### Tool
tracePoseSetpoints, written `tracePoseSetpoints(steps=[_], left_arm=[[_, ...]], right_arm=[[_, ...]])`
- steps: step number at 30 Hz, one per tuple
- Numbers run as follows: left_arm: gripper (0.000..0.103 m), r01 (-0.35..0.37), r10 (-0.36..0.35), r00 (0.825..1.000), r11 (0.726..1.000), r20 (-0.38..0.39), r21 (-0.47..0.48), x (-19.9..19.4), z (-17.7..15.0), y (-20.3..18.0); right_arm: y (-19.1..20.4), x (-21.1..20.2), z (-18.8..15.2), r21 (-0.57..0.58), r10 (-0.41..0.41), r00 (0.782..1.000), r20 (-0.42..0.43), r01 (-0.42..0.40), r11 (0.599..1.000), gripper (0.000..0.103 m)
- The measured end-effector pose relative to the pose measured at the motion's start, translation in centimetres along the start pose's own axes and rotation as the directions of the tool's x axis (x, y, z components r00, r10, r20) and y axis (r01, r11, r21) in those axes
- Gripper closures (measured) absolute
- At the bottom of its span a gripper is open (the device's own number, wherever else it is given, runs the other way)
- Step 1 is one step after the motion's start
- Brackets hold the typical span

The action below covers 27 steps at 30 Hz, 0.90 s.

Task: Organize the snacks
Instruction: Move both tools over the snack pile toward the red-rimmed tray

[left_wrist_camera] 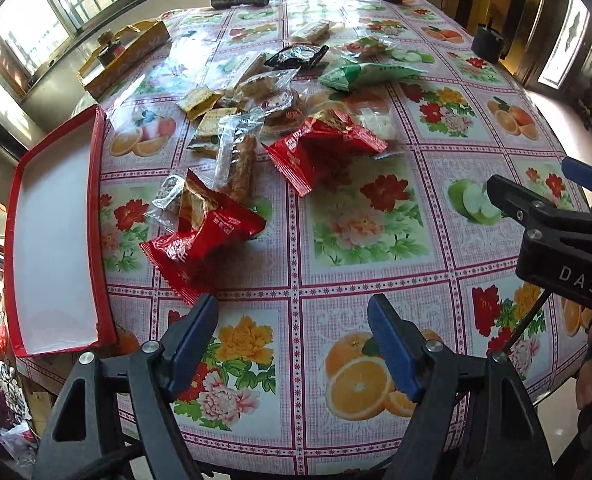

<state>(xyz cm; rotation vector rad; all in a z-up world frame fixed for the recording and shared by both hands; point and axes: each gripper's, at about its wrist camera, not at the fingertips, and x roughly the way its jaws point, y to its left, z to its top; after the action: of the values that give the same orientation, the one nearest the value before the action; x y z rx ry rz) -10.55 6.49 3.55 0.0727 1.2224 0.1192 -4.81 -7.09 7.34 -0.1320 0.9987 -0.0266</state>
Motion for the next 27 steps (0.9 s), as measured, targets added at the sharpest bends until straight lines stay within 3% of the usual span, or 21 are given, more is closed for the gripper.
tracePoseSetpoints(steps=[6,11,14,19,27], left_arm=[[0.026,0.052,-0.051,0.998,0.999,-0.040,0.010,1.3,-0.5,0.0],[0.026,0.073,-0.074,0.997,0.997,-0.022,-0.031,1.3,-0.7,1.8],[0.026,0.078,-0.077,0.997,0.994,0.007,-0.077,1.1,-1.2,4.0],[0.026,0.076,-0.069,0.996,0.986,0.053,-0.148,0.9,-1.8,8.0],[0.026,0.176,-0.168,0.982,0.978,0.081,-0.110,2.1,-0.4,11.7]], right_arm=[[-0.5,0.5,-0.3,0.005,-0.010,1.000,-0.025,0.011,1.000,0.000],[-0.1,1.3,-0.1,0.006,-0.002,0.999,-0.051,0.003,1.000,0.000],[0.6,1.6,0.1,-0.005,0.033,0.998,-0.049,-0.034,0.999,0.000],[2.1,2.1,0.3,-0.022,0.163,0.986,-0.041,-0.164,0.986,0.000],[4.5,3.0,0.7,-0.069,0.285,0.957,-0.050,-0.287,0.955,0.000]])
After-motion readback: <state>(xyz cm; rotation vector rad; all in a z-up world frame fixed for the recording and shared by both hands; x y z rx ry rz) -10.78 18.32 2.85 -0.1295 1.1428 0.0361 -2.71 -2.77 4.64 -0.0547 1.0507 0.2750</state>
